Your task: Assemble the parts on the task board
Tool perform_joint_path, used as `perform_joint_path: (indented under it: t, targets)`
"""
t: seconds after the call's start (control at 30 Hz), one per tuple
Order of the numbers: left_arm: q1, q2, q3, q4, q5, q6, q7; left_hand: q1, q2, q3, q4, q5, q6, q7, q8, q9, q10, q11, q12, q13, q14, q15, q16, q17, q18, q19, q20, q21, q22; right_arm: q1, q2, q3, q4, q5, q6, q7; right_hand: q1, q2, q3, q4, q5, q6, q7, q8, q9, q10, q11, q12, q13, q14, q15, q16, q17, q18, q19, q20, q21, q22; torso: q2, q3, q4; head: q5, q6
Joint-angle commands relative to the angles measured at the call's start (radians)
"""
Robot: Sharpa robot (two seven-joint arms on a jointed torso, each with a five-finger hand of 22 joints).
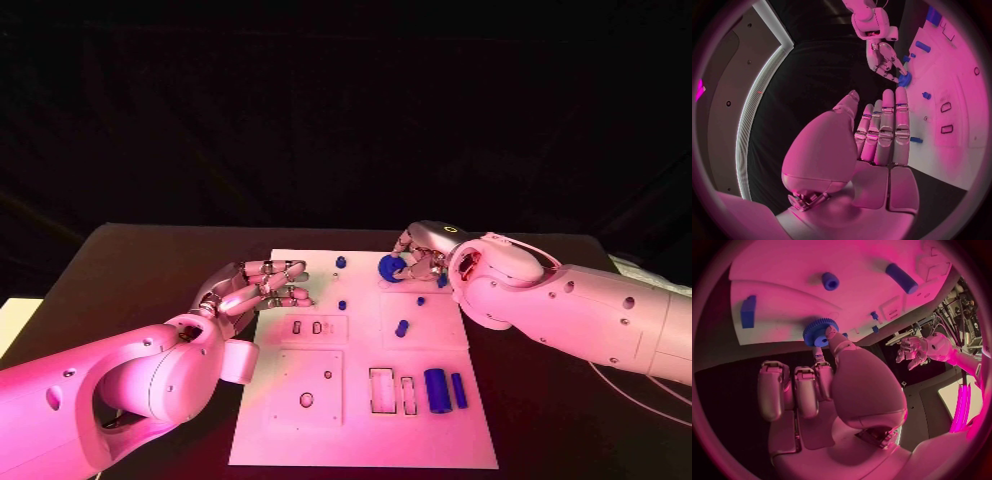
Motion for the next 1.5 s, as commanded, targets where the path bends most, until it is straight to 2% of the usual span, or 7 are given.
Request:
perform_joint_path:
  t: [0.03, 0.23, 0.57, 1.1, 1.3, 1.4, 1.5]
  targets:
    - [0.001, 0.002, 0.001, 0.000, 0.001, 0.019, 0.002, 0.006, 0.004, -0.001, -0.005, -0.003, -0.001, 0.005, -0.006, 0.001, -0.002, 0.005, -0.006, -0.001, -0.009, -0.001, -0.006, 0.001, 0.012, -0.006, -0.001, 0.004, 0.002, 0.002, 0.015, 0.001, 0.013, 0.023, -0.055, 0.006, -0.022, -0.007, 0.010, 0.019, 0.009, 0.039, -0.019, 0.000, 0.004, 0.003, 0.007, 0.000, 0.075, 0.089, -0.008, 0.005, 0.188, -0.015, 0.006, -0.001, 0.004, 0.006, 0.000, -0.0002, -0.0001, 0.003, 0.000]
    - [0.001, 0.003, 0.001, 0.000, 0.001, 0.020, 0.001, 0.007, 0.004, 0.000, -0.006, -0.003, -0.001, 0.005, -0.006, 0.001, -0.002, 0.005, -0.006, -0.001, -0.009, -0.001, -0.006, 0.002, 0.013, -0.007, -0.001, 0.005, 0.002, 0.003, 0.066, 0.000, 0.015, 0.006, -0.055, -0.016, -0.033, -0.009, 0.012, 0.024, 0.018, 0.039, -0.019, -0.004, 0.003, 0.003, 0.007, -0.001, 0.075, 0.089, -0.007, 0.004, 0.187, -0.015, 0.006, 0.000, 0.004, 0.005, 0.001, -0.0011, 0.0028, 0.004, -0.001]
    - [0.001, 0.004, 0.001, -0.001, 0.001, 0.021, 0.000, 0.009, 0.005, 0.001, -0.008, -0.003, -0.001, 0.005, -0.006, 0.001, -0.002, 0.005, -0.006, -0.001, -0.009, -0.001, -0.007, 0.003, 0.013, -0.007, -0.001, 0.005, 0.002, -0.002, 0.157, -0.005, -0.029, -0.022, -0.053, -0.035, -0.041, -0.012, 0.015, 0.028, 0.029, 0.035, -0.017, -0.010, 0.001, 0.002, 0.008, -0.004, 0.074, 0.088, -0.007, 0.003, 0.184, -0.015, 0.006, 0.000, 0.004, 0.005, 0.000, -0.0006, 0.0006, 0.011, -0.004]
    - [0.001, 0.006, 0.001, -0.002, 0.001, 0.025, -0.003, 0.009, 0.005, 0.001, -0.008, -0.003, -0.001, 0.005, -0.006, 0.001, -0.002, 0.005, -0.006, -0.001, -0.009, -0.001, -0.007, 0.003, 0.013, -0.007, -0.001, 0.005, 0.002, -0.017, 0.224, -0.013, -0.084, -0.036, -0.034, -0.042, -0.051, -0.024, 0.016, 0.029, 0.031, 0.025, -0.012, -0.022, -0.003, -0.009, 0.012, -0.021, 0.061, 0.087, -0.004, 0.001, 0.181, -0.014, 0.004, 0.002, 0.002, 0.002, 0.001, 0.0007, -0.0002, 0.016, -0.008]
    - [0.001, 0.007, 0.001, -0.002, 0.001, 0.026, -0.004, 0.009, 0.005, 0.001, -0.008, -0.003, -0.001, 0.005, -0.006, 0.001, -0.002, 0.005, -0.006, -0.001, -0.009, -0.001, -0.007, 0.003, 0.013, -0.007, -0.001, 0.005, 0.002, -0.019, 0.233, -0.015, -0.094, -0.036, -0.030, -0.038, -0.064, -0.041, 0.012, 0.032, 0.033, -0.008, 0.000, -0.046, -0.013, -0.035, 0.022, -0.057, 0.030, 0.088, 0.004, 0.002, 0.183, -0.013, 0.000, 0.008, -0.001, -0.003, 0.000, 0.0000, -0.0013, 0.017, -0.010]
    - [0.001, 0.007, 0.001, -0.002, 0.001, 0.027, -0.004, 0.009, 0.005, 0.001, -0.008, -0.003, -0.001, 0.005, -0.006, 0.001, -0.002, 0.005, -0.006, -0.001, -0.009, -0.001, -0.007, 0.003, 0.013, -0.007, -0.001, 0.005, 0.002, -0.019, 0.236, -0.016, -0.098, -0.035, -0.030, -0.036, -0.071, -0.056, 0.003, 0.033, 0.035, -0.057, 0.015, -0.076, -0.025, -0.061, 0.035, -0.095, -0.001, 0.088, 0.015, 0.003, 0.185, -0.012, -0.005, 0.017, -0.005, -0.010, 0.001, 0.0006, -0.0012, 0.017, -0.010]
    - [0.001, 0.007, 0.001, -0.002, 0.001, 0.027, -0.004, 0.009, 0.005, 0.001, -0.008, -0.003, -0.001, 0.005, -0.006, 0.001, -0.002, 0.005, -0.006, -0.001, -0.009, -0.001, -0.007, 0.003, 0.013, -0.007, -0.001, 0.005, 0.002, -0.019, 0.236, -0.016, -0.100, -0.034, -0.030, -0.036, -0.079, -0.065, -0.010, 0.038, 0.034, -0.091, 0.023, -0.083, -0.029, -0.093, 0.044, -0.139, -0.040, 0.087, 0.023, 0.002, 0.184, -0.010, -0.010, 0.025, -0.010, -0.018, 0.000, 0.0008, -0.0008, 0.017, -0.010]
